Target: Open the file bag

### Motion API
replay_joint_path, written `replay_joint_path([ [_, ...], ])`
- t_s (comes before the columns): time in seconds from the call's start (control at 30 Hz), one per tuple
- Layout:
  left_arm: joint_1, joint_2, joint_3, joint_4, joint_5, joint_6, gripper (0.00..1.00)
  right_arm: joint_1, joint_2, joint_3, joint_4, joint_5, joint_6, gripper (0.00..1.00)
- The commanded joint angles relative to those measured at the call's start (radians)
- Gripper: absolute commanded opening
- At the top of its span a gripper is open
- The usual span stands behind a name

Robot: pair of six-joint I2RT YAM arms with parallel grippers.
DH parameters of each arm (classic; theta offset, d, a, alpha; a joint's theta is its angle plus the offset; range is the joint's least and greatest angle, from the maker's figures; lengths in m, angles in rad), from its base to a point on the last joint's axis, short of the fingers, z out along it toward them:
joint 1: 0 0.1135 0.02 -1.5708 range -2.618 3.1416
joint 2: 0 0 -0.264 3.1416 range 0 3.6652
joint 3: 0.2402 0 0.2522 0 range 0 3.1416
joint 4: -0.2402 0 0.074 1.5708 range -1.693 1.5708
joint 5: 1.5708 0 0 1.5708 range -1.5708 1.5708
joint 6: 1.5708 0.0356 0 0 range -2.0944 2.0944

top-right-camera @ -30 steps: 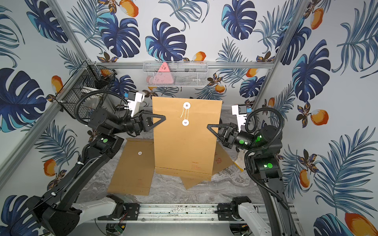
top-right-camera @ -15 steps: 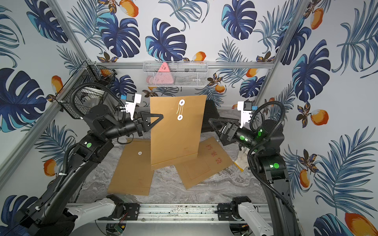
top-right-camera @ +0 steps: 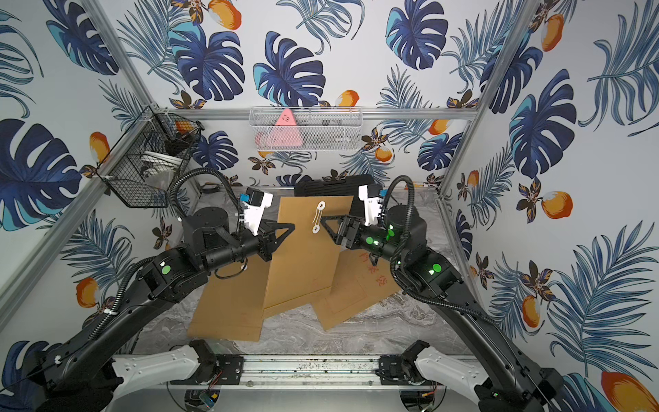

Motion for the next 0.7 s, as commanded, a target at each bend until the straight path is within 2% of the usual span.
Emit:
replay_joint_path([
  [0.0, -0.018, -0.005, -0.003, 0.043, -0.070, 0.002, 0.00, 0.064, 0.029, 0.004, 0.079, 0.147, 0.056, 0.73],
  [0.2, -0.036, -0.006, -0.003, 0.037, -0.082, 0.005, 0.00, 0.090, 0.049, -0.049, 0.163, 0.174, 0.151, 0.58],
  [0.3, -0.040, -0.006, 0.000, 0.034, -0.080, 0.007, 0.00, 0.089, 0.043, -0.075, 0.195, 0.187, 0.176, 0.48],
  [0.67, -0.046, 0.003, 0.005, 0.035, -0.064, 0.008, 0.00, 0.089, 0.055, -0.088, 0.236, 0.149, 0.198, 0.30],
])
